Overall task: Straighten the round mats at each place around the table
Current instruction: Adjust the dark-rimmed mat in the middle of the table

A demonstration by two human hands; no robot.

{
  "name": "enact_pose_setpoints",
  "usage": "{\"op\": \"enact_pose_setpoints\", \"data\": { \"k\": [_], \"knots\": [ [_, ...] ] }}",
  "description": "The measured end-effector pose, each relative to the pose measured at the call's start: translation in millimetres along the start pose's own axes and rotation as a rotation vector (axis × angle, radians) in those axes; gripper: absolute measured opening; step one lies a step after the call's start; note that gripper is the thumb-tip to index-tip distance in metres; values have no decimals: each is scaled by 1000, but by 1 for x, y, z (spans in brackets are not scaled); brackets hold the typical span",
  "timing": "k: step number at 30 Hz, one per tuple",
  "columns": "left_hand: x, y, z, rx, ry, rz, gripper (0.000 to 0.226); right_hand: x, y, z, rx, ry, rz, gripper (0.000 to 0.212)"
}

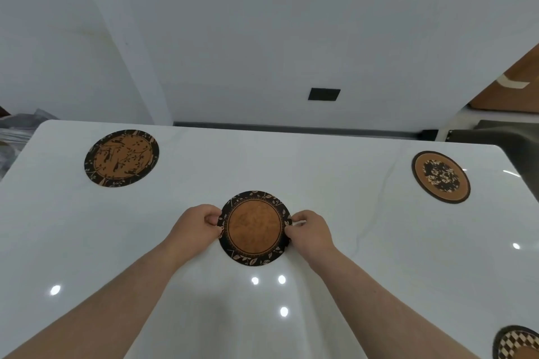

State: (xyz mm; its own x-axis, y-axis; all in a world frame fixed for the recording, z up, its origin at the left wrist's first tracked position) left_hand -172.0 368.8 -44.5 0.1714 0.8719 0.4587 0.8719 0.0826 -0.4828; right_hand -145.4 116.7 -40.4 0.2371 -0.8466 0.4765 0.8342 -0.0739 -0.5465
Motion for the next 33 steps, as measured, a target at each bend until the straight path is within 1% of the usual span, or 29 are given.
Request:
{"op": "enact_pose_setpoints", "data": {
  "k": [4,7,12,17,23,28,33],
  "knots": [
    [-10,7,-12,3,-138,-31,31,14,8,-2,38,-1,-11,23],
    [-17,16,-25,-14,-165,-65,29,24,19,-1,63,25,-20,20],
    [-30,41,-43,-21,-249,-107,23,45,40,-1,91,52,-89,19],
    [-43,67,-62,-34,-308,-92,22,69,66,0,95,64,-125,18],
    [-55,92,-79,-47,-307,-88,22,93,93,4,123,8,-148,17],
    [-60,100,-85,-49,-238,-109,20,100,108,4,132,-40,-140,15],
    [-60,102,-87,-72,-152,-102,23,100,111,1,194,-145,-145,14]
  ]
}}
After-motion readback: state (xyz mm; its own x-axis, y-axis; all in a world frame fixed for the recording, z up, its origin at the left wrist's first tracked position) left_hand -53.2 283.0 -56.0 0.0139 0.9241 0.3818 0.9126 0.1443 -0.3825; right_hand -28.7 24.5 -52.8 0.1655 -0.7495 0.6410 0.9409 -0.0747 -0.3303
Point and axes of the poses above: each hand's wrist, its own y-axis towards the middle knuckle, its own x-axis out of the back of the hand, z = x × y, the point moved 3 cm from there along y, towards the middle knuckle, and after that the axes turned 4 degrees about z, right-handed, at the moved point
